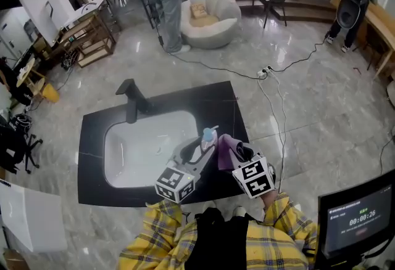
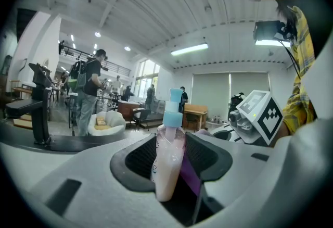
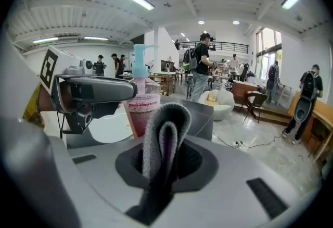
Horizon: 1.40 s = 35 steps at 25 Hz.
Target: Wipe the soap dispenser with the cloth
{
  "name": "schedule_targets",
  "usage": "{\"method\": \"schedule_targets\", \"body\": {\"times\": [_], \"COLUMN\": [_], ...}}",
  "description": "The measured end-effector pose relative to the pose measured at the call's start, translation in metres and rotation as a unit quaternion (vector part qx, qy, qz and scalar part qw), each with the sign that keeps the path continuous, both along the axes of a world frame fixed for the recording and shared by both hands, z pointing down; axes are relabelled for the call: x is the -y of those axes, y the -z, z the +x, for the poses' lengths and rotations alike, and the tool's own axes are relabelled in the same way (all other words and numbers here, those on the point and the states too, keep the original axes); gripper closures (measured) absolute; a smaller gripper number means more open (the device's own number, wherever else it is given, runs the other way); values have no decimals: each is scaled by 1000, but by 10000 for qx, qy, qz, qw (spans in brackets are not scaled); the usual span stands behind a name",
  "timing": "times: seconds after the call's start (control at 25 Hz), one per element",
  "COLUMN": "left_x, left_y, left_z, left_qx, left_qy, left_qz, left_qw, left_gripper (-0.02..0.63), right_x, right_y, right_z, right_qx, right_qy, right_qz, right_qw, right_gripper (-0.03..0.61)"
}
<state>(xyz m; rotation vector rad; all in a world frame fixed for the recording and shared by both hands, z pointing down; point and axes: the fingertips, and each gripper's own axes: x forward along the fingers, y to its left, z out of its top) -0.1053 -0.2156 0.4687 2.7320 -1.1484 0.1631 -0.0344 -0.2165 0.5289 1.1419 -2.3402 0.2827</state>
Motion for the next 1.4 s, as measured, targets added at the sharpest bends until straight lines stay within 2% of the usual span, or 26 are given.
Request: {"method": "schedule_targets", "body": {"times": [0.44,0.72,1.4], "left_x": [9,14,-5], "left_y": [8,1,-1], "left_z": [0,2,4], "left_qx": [-16,14,-73], "left_qy": [486,867,597], "left_qz": [52,-24,-181], "left_qw": [9988,9962,9980], "left_gripper": [446,446,446], "right_x": [-11,-11,-18], "right_y": [28,28,30], "right_z": [15,21,16], "right_qx": [148,219,330], "right_qy": [-241,-308,-197], "right_qz": [159,215,179], "right_qw": [9995,9991,9991], "right_gripper": [535,535,535]}}
